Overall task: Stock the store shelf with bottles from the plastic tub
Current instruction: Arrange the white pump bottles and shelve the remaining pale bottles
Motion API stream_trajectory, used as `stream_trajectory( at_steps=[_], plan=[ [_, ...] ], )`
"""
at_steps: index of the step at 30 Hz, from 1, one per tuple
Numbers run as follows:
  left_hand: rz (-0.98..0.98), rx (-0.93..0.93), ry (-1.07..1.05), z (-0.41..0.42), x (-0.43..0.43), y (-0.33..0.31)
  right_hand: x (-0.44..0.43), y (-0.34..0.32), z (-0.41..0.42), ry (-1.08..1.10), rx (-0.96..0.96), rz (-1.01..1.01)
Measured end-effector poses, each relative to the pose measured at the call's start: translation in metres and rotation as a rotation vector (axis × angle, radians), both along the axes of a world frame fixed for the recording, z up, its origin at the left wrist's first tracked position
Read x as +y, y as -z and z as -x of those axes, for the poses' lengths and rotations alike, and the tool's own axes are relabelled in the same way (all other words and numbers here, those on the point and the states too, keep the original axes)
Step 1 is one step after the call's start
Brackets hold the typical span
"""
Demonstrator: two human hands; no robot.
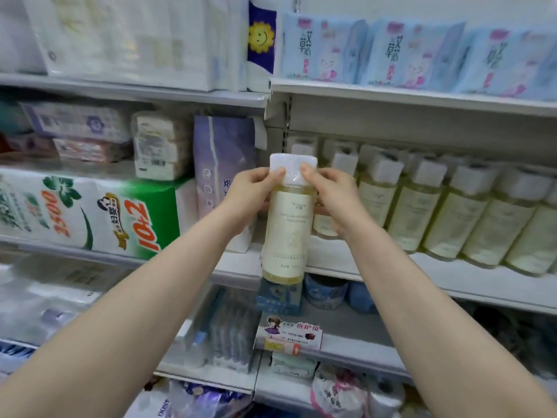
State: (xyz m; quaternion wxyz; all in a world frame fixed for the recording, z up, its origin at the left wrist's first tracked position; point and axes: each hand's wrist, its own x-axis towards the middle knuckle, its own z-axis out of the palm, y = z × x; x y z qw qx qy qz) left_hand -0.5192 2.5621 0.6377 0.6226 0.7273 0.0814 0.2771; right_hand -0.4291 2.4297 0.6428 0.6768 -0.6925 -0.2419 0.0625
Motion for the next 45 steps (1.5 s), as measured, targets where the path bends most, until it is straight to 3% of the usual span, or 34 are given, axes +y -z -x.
stream_trajectory(
  at_steps=[8,25,36,45],
  plan=[
    [-0.047,-0.062,0.072,-0.030,0.028,-0.002,0.020,-0.001,-0.017,0.142,-0.051,-0.022],
    [-0.036,-0.174,0.149,-0.056,0.041,0.026,0.024,0.025,-0.025,0.120,-0.061,-0.090],
    [-0.064,-0.200,0.059,-0.035,0.039,0.073,0.023,0.063,0.010,0.262,-0.197,-0.047],
    [-0.360,-0.229,0.013,-0.001,0.029,0.137,0.022,0.137,0.044,0.369,-0.255,0.126]
  ],
)
